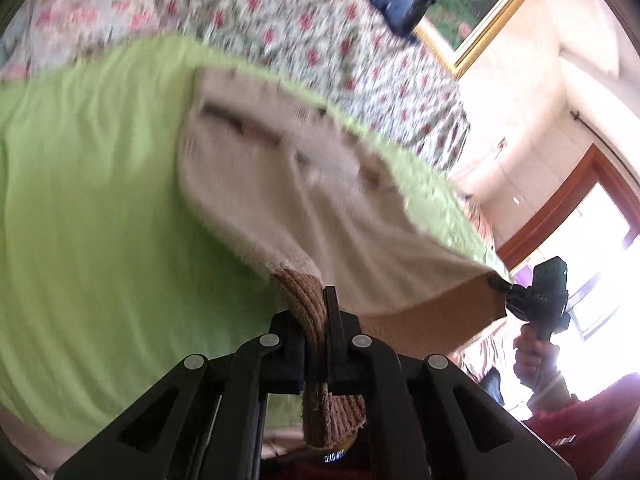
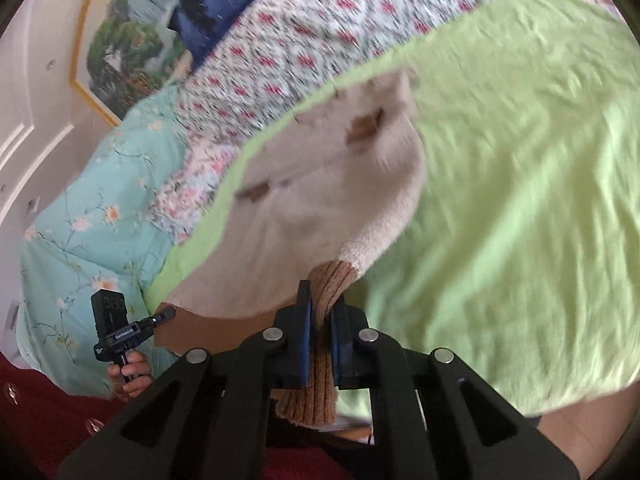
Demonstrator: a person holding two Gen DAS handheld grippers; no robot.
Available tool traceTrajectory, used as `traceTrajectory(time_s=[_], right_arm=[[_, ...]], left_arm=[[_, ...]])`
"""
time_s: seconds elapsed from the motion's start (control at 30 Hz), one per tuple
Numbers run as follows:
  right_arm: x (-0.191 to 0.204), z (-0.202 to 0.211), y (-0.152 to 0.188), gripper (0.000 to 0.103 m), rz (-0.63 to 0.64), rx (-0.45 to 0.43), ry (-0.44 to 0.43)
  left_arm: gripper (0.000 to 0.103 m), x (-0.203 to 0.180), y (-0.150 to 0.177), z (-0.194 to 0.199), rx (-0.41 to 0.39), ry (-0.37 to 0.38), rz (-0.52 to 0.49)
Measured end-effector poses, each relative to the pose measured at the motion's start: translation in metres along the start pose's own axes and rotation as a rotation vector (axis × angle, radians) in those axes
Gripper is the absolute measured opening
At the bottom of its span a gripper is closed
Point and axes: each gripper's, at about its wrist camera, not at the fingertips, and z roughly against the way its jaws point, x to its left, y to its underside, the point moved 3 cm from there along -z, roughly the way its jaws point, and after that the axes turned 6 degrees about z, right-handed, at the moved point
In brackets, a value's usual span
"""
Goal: Fold small clothes
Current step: 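Grasp the brown ribbed hem with both grippers and lift it toward the collar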
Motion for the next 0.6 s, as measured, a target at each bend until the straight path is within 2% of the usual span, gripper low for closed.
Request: traceTrajectory(time_s=[0.23, 0.4, 0.47, 0.6], right_arm=[[0.015, -0.019, -0.075, 0.009, 0.071, -0.103, 0.023], [0.008, -0.05, -0.144, 0.009, 0.089, -0.152, 0.11], [0.001, -0.072, -0.176, 0.009, 0.106, -0.158, 0.175], [-0.018, -0.116, -0.219, 0.009, 0.113, -0.151, 0.243]], left_arm=[[0.005, -0.018, -0.088, -0.007, -0.16, 0.002, -0.025], [0.005, -0.032, -0.166, -0.033, -0.246, -0.044, -0.081], [0.005, -0.031, -0.197, -0.054, -0.261, -0.069, -0.089], [0.005, -0.003, -0.248, -0.115, -0.231, -0.141, -0.055]])
